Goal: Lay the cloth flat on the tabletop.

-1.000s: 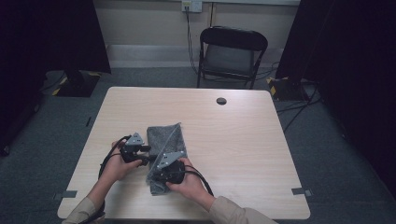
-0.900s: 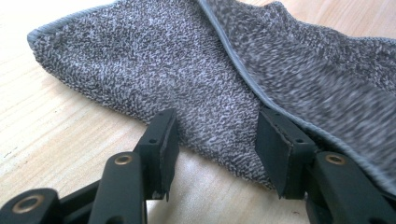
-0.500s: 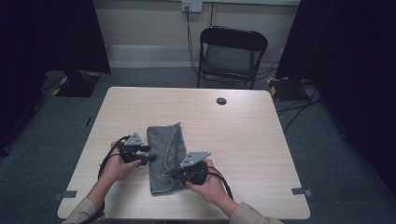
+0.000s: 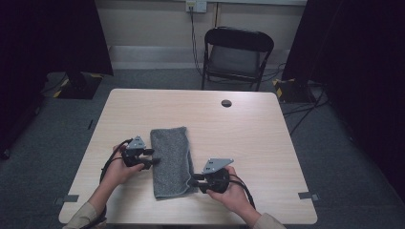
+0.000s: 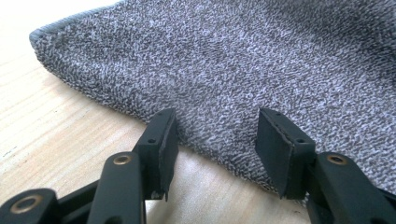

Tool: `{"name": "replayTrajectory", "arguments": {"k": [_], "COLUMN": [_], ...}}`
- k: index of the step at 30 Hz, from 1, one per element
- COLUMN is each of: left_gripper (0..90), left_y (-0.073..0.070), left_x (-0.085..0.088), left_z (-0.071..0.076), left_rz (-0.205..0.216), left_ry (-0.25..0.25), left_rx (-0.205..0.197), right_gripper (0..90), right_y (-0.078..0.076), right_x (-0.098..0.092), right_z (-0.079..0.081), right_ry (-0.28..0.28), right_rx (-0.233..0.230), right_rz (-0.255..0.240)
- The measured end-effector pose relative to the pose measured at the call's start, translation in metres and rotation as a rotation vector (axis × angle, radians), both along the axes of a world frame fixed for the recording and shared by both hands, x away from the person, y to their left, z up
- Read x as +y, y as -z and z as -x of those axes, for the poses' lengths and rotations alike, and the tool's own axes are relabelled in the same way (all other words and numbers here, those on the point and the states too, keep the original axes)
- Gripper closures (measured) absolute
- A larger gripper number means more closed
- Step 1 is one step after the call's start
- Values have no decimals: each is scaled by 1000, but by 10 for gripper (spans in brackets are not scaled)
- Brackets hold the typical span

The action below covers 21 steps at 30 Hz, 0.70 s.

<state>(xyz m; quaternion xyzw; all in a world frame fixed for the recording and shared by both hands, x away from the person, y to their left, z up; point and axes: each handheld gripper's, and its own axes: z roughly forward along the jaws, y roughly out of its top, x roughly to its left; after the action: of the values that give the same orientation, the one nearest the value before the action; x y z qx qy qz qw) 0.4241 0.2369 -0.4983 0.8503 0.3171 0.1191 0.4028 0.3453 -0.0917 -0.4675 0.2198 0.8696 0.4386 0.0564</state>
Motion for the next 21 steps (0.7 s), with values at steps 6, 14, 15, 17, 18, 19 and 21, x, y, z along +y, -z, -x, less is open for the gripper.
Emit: {"name": "replayTrajectory", "arguments": {"k": [6, 14, 15, 17, 18, 19, 21], "left_gripper": [455, 405, 401, 400, 400, 399, 396], "left_y": [-1, -1, -1, -1, -1, -1, -1], "left_x": [0, -1, -1, -1, -1, -1, 0], "left_z": [-1, 0, 0, 0, 0, 1, 1], "left_rz": [-22, -27, -26, -26, -26, -25, -22], "left_ry": [3, -10, -8, -6, -5, -4, -4], "left_rx": [-5, -9, -8, -9, -9, -7, -6], "right_gripper": [679, 632, 625, 603, 592, 581, 566], "right_y": [4, 0, 0, 0, 0, 0, 1], "right_x": [-15, -25, -23, -18, -14, -10, -1], "right_z": [3, 7, 6, 5, 3, 1, -1], "right_ry": [15, 46, 47, 42, 41, 38, 22], "right_rx": [24, 8, 3, -4, 0, 0, -10], "right_rz": [26, 26, 24, 25, 18, 9, 7]}}
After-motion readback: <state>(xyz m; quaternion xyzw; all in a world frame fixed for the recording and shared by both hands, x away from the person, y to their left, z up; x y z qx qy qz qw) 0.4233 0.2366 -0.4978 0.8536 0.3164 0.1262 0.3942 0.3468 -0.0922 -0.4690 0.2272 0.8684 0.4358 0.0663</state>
